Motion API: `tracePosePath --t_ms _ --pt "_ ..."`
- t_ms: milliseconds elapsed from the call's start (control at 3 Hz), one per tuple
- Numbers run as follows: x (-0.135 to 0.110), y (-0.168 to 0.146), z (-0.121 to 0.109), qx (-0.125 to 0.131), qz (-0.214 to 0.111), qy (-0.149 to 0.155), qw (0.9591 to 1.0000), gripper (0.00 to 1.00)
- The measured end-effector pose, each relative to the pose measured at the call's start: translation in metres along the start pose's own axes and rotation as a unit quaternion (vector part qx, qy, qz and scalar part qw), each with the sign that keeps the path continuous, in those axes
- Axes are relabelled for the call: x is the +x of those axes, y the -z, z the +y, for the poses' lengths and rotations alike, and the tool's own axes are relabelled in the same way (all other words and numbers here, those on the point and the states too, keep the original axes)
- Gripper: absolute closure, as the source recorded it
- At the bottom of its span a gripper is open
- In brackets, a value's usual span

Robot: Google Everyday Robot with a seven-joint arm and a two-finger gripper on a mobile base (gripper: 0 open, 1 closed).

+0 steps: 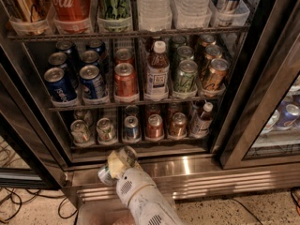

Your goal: Pick 7up can from bottom shelf of fridge

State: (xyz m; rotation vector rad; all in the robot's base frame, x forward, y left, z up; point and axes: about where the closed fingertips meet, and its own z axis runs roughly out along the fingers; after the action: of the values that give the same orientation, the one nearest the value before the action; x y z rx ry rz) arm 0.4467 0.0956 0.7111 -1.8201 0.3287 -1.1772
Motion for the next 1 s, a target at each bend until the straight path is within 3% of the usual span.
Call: tracePosePath --t_ms 333,667,1000 --pt "0.000 0.000 0.000 0.000 0.000 0.000 1.0000 1.00" --pt "-0.002 0.005 0.002 0.009 -0.020 -0.013 0.9997 1.00" --pt "0.036 0.018 0.018 0.003 -0.016 -0.052 0.9985 1.00"
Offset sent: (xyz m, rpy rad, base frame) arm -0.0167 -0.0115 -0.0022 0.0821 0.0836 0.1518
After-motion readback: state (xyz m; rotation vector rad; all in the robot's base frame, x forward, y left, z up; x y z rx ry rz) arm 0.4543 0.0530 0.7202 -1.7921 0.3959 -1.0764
